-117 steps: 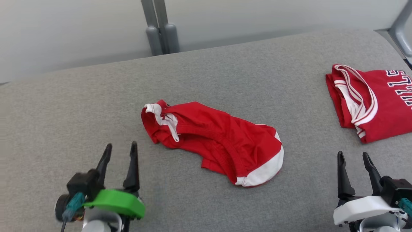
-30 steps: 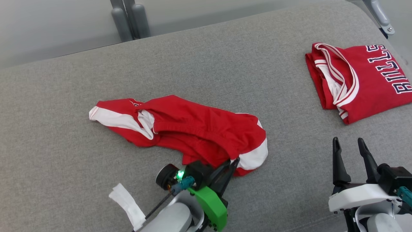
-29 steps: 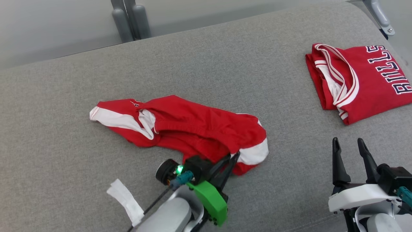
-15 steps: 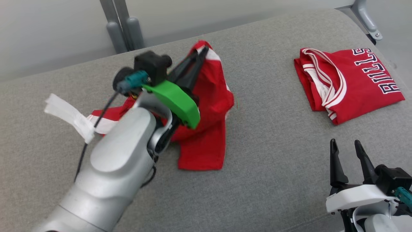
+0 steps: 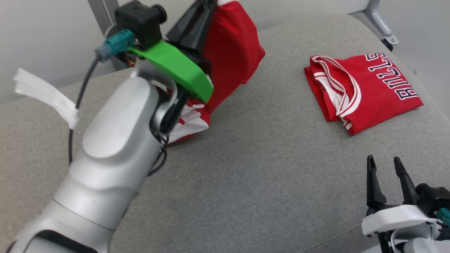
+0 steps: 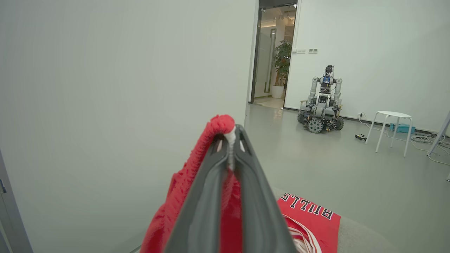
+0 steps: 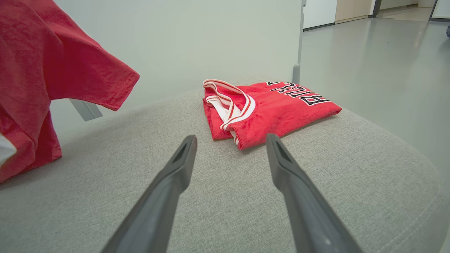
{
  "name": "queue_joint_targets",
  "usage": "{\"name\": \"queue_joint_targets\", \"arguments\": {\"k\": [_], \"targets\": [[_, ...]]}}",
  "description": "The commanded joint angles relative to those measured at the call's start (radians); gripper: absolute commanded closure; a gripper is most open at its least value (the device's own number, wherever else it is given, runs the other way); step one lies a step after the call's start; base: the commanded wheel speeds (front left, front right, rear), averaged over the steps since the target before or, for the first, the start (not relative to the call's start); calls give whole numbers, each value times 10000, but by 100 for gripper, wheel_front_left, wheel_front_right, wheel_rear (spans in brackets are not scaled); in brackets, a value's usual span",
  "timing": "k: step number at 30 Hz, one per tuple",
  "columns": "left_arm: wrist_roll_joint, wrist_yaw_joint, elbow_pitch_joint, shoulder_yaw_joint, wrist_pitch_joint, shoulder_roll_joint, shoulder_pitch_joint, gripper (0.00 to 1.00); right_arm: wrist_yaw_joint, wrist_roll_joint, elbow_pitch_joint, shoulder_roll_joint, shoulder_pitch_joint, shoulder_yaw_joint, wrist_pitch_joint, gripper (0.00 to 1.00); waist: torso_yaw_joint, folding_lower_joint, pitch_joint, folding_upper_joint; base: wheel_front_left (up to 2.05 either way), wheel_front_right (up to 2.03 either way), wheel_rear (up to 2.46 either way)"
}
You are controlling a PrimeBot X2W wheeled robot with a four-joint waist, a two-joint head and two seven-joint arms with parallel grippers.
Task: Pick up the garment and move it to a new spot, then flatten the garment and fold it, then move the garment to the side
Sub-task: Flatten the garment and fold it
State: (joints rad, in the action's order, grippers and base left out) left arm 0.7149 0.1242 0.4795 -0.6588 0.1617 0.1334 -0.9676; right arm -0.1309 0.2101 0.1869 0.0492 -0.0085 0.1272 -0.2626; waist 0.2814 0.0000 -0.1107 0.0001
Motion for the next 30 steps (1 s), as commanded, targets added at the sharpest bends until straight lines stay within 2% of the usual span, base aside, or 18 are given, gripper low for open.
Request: {"name": "queue_joint_targets", "arguments": {"k": [1, 6, 9, 13, 16, 23, 30], "targets": [[248, 67, -230, -297, -22, -115, 616, 100, 3, -71, -32, 25, 126, 76, -29, 0, -65, 0, 96, -1, 0, 0, 0], [1757, 76, -1895, -1701, -440, -223, 2882, 100, 3, -78, 17, 23, 372, 217, -29, 0, -304, 0, 357, -1, 0, 0, 0], [2705, 70, -2894, -2776, -698, 440, 4840, 100, 3, -57, 43, 25, 489, 295, -29, 0, -463, 0, 474, -1, 0, 0, 0], [3027, 72, -2934, -3667, -517, 1424, 6684, 100, 3, -84, 57, 20, 665, 376, -28, 0, -832, 0, 587, -1, 0, 0, 0], [3126, -72, -2226, -3555, 103, 2126, 7688, 100, 2, -213, 22, 26, 849, 554, -28, 0, -1336, 0, 753, -1, 0, 0, 0], [3489, -291, -851, -2482, 726, 2962, 7898, 100, 3, -399, 54, 23, 960, 536, -29, 0, -2071, 0, 931, -1, 0, 0, 0], [3818, -183, -53, -2028, 825, 3175, 7793, 100, 3, -400, 125, 25, 1019, 433, -28, 0, -2477, 0, 1017, -1, 0, 0, 0]]}}
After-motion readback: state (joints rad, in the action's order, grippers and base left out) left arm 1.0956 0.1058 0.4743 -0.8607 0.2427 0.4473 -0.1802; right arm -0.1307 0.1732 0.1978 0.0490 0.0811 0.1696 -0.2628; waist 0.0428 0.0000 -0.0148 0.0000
